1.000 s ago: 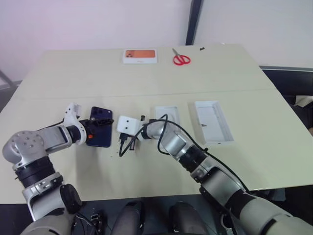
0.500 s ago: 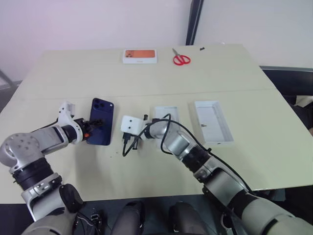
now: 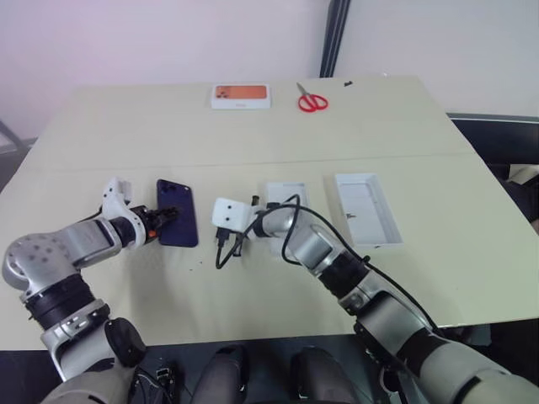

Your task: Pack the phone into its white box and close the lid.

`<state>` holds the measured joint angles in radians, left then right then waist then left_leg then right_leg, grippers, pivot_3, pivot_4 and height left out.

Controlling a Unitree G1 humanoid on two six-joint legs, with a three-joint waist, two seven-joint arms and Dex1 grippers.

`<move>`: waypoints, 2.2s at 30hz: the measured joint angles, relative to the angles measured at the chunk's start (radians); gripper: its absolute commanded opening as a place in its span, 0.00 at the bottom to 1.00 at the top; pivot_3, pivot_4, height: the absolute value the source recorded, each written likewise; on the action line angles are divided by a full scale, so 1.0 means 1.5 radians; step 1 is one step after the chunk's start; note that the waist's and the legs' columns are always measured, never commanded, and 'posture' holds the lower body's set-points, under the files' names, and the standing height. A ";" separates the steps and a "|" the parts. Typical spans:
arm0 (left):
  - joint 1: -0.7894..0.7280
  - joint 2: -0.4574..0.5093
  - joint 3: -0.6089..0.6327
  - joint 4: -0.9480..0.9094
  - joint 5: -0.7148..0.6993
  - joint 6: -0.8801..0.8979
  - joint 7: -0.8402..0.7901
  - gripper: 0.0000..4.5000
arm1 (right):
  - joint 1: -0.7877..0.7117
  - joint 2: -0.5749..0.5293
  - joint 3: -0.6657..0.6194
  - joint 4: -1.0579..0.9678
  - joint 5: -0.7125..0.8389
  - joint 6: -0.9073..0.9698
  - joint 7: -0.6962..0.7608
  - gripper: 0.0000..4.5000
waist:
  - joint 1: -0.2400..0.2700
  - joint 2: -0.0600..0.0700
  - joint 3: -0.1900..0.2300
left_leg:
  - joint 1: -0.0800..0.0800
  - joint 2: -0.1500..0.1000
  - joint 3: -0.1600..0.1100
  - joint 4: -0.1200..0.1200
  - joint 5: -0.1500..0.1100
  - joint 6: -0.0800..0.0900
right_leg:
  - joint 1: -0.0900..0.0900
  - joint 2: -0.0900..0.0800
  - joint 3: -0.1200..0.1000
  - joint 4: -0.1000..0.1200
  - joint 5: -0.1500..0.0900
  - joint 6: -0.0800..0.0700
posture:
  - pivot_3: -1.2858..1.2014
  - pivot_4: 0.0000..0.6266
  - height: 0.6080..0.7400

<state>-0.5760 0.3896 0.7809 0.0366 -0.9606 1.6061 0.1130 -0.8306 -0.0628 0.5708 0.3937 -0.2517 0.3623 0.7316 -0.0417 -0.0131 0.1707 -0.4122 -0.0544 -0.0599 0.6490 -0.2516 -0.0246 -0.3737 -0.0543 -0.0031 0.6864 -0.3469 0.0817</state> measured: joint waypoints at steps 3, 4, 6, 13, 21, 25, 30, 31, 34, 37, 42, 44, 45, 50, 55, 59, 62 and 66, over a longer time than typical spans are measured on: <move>0.005 0.001 0.000 0.000 -0.010 0.000 0.007 0.23 | 0.000 -0.001 0.000 -0.003 0.000 0.002 0.000 0.00 | 0.000 0.000 0.000 | 0.000 0.000 0.000 0.000 0.000 0.000 | 0.000 0.000 0.000 0.000 0.000 0.000 | 0.52 0.24 1.00; 0.008 0.002 0.001 0.000 -0.014 0.000 0.010 0.16 | 0.000 -0.001 0.000 -0.004 0.000 0.002 0.001 0.00 | 0.000 0.000 0.000 | 0.000 0.000 0.000 0.000 0.000 0.000 | 0.000 0.000 0.000 0.000 0.000 0.000 | 0.52 0.24 1.00; 0.006 0.002 0.009 -0.002 -0.040 0.000 0.005 0.02 | 0.000 -0.003 0.000 -0.006 0.000 0.002 0.001 0.00 | 0.000 -0.001 0.000 | 0.000 0.000 0.000 0.000 0.000 0.000 | 0.000 0.000 0.000 0.000 0.000 0.000 | 0.52 0.24 1.00; 0.008 0.009 0.014 -0.002 -0.082 0.000 0.028 0.02 | 0.000 -0.049 -0.033 -0.093 0.006 0.031 0.011 0.00 | 0.000 -0.001 0.000 | 0.000 0.000 0.000 0.000 0.000 0.000 | 0.000 0.000 0.000 0.000 0.000 0.000 | 0.52 0.24 1.00; -0.092 -0.095 0.063 -0.010 -0.218 -0.005 0.166 0.02 | 0.015 -0.173 -0.154 -0.288 0.101 0.123 0.096 0.00 | 0.024 -0.002 0.000 | -0.001 0.000 0.000 0.001 0.000 0.000 | 0.001 -0.001 0.000 -0.002 0.000 0.000 | 0.52 0.24 1.00; -0.093 -0.205 -0.016 -0.025 -0.327 -0.057 0.298 0.02 | 0.053 -0.269 -0.201 -0.309 0.125 0.129 0.124 0.00 | 0.032 -0.004 0.000 | -0.004 0.000 0.001 0.002 0.000 0.001 | 0.001 -0.001 0.000 -0.002 0.000 0.000 | 0.52 0.24 1.00; -0.051 -0.250 -0.160 -0.034 -0.410 -0.126 0.385 0.02 | 0.095 -0.353 -0.237 -0.319 0.151 0.126 0.147 0.00 | 0.018 -0.003 0.001 | -0.005 0.000 0.001 0.002 0.000 0.001 | 0.000 0.000 0.000 -0.001 0.000 0.000 | 0.52 0.24 1.00; -0.039 -0.253 -0.183 -0.034 -0.421 -0.141 0.394 0.02 | 0.106 -0.371 -0.243 -0.320 0.152 0.126 0.150 0.00 | 0.017 -0.003 0.000 | -0.005 0.000 0.001 0.002 0.000 0.001 | 0.000 0.000 0.001 -0.001 0.000 0.000 | 0.52 0.24 1.00; -0.009 -0.260 -0.240 -0.030 -0.447 -0.183 0.405 0.02 | 0.137 -0.401 -0.254 -0.323 0.157 0.127 0.153 0.00 | 0.018 -0.003 0.001 | -0.005 0.000 0.001 0.002 0.000 0.001 | 0.000 0.000 0.001 -0.001 0.000 0.000 | 0.52 0.24 1.00; 0.002 -0.262 -0.288 -0.024 -0.457 -0.222 0.407 0.02 | 0.152 -0.417 -0.257 -0.344 0.164 0.128 0.154 0.00 | 0.022 -0.003 0.001 | -0.005 0.000 0.001 0.003 0.000 0.001 | 0.000 0.000 0.001 -0.001 0.000 0.000 | 0.52 0.24 1.00; 0.002 -0.259 -0.337 -0.010 -0.457 -0.270 0.392 0.02 | 0.180 -0.448 -0.261 -0.367 0.172 0.127 0.159 0.00 | 0.030 -0.003 0.001 | -0.005 0.000 0.001 0.005 0.000 0.001 | 0.001 0.000 0.001 -0.002 0.000 0.000 | 0.52 0.24 1.00; 0.002 -0.252 -0.356 -0.002 -0.455 -0.282 0.380 0.02 | 0.188 -0.454 -0.261 -0.367 0.174 0.127 0.160 0.00 | 0.031 -0.003 0.001 | -0.005 0.000 0.001 0.005 0.000 0.001 | 0.001 0.000 0.001 -0.002 0.000 0.000 | 0.52 0.24 1.00; 0.002 -0.248 -0.365 0.003 -0.453 -0.284 0.374 0.02 | 0.188 -0.457 -0.261 -0.367 0.177 0.127 0.160 0.00 | 0.032 -0.003 0.001 | -0.005 0.000 0.001 0.005 0.000 0.001 | 0.001 0.000 0.001 -0.002 0.000 0.000 | 0.52 0.24 1.00; 0.002 -0.243 -0.395 0.024 -0.425 -0.308 0.340 0.24 | 0.188 -0.467 -0.261 -0.371 0.185 0.117 0.162 0.00 | 0.036 -0.003 0.001 | -0.007 0.000 0.001 0.007 0.000 0.001 | 0.001 0.000 0.000 -0.002 0.000 0.000 | 0.52 0.24 1.00; 0.002 -0.242 -0.408 0.027 -0.399 -0.320 0.309 0.75 | 0.192 -0.469 -0.261 -0.371 0.188 0.113 0.162 0.00 | 0.037 -0.003 0.001 | -0.008 0.000 0.001 0.008 0.000 0.002 | 0.001 0.000 0.000 -0.002 0.000 0.000 | 0.52 0.24 1.00; 0.001 -0.231 -0.421 0.010 -0.400 -0.314 0.280 0.99 | 0.192 -0.469 -0.261 -0.372 0.195 0.112 0.163 0.00 | 0.036 -0.003 0.000 | -0.008 0.000 0.001 0.009 0.000 0.002 | 0.001 0.000 0.000 -0.002 0.000 0.000 | 0.52 0.24 1.00; 0.001 -0.200 -0.436 0.000 -0.395 -0.293 0.265 0.99 | 0.192 -0.470 -0.261 -0.372 0.197 0.111 0.163 0.00 | 0.035 -0.003 0.000 | -0.008 0.000 0.001 0.009 0.000 0.002 | 0.001 0.000 0.000 -0.002 0.000 0.000 | 0.52 0.24 1.00; -0.011 -0.151 -0.469 -0.020 -0.366 -0.263 0.224 0.99 | 0.192 -0.471 -0.261 -0.372 0.197 0.107 0.163 0.00 | 0.035 -0.003 0.000 | -0.008 0.000 0.000 0.009 0.000 0.002 | 0.001 0.000 0.000 -0.001 0.000 0.000 | 0.52 0.24 1.00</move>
<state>-0.5931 0.1633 0.0768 0.0060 -1.5093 1.2117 0.4491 -0.5432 -0.7690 0.1787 -0.1637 0.0445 0.5224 0.9764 0.0110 -0.0177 0.1713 -0.4239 -0.0545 -0.0595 0.6620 -0.2520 -0.0220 -0.3727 -0.0539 -0.0026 0.6843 -0.3468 0.0818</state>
